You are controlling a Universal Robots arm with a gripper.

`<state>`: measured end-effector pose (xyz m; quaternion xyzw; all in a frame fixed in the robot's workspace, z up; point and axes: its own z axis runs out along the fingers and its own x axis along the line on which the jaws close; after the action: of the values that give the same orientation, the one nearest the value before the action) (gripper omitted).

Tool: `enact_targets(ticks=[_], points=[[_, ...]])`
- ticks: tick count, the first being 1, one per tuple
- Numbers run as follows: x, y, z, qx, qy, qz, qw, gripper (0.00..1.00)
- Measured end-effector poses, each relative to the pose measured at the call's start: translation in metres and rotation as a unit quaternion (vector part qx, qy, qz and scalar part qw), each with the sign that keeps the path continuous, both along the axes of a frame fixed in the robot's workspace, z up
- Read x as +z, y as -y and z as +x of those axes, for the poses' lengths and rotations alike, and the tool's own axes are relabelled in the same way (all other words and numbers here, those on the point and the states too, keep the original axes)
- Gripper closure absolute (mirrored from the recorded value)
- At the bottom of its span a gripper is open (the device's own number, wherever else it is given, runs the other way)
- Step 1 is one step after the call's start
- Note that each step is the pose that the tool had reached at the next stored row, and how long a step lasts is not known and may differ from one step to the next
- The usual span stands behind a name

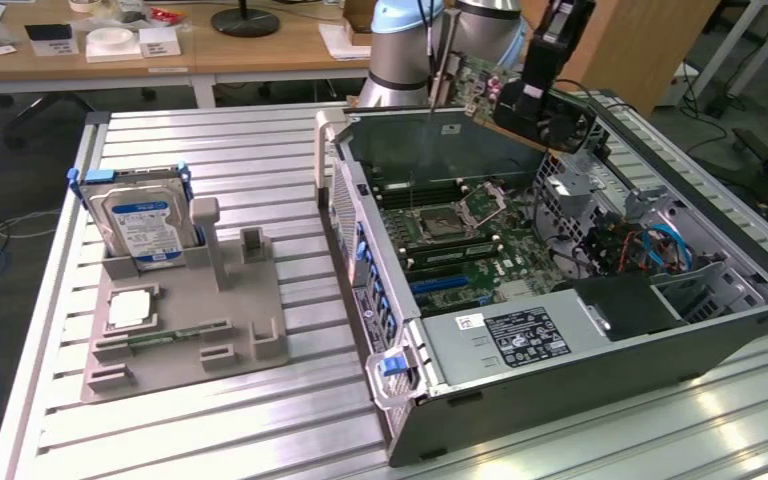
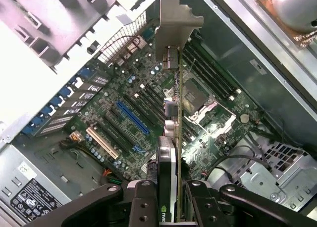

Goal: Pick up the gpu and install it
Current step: 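Insert the gpu into the slot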

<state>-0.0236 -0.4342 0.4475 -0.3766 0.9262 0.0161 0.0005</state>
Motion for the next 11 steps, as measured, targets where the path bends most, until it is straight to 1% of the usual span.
enact_targets(ticks=[6,11], points=[[0.0000,0.0001,0.0000,0.026,0.0000,0.0000,0.9997,0.73],[0.0000,0.0002,0.0000,0.048,0.0000,0.0000,0.9989,0.73]])
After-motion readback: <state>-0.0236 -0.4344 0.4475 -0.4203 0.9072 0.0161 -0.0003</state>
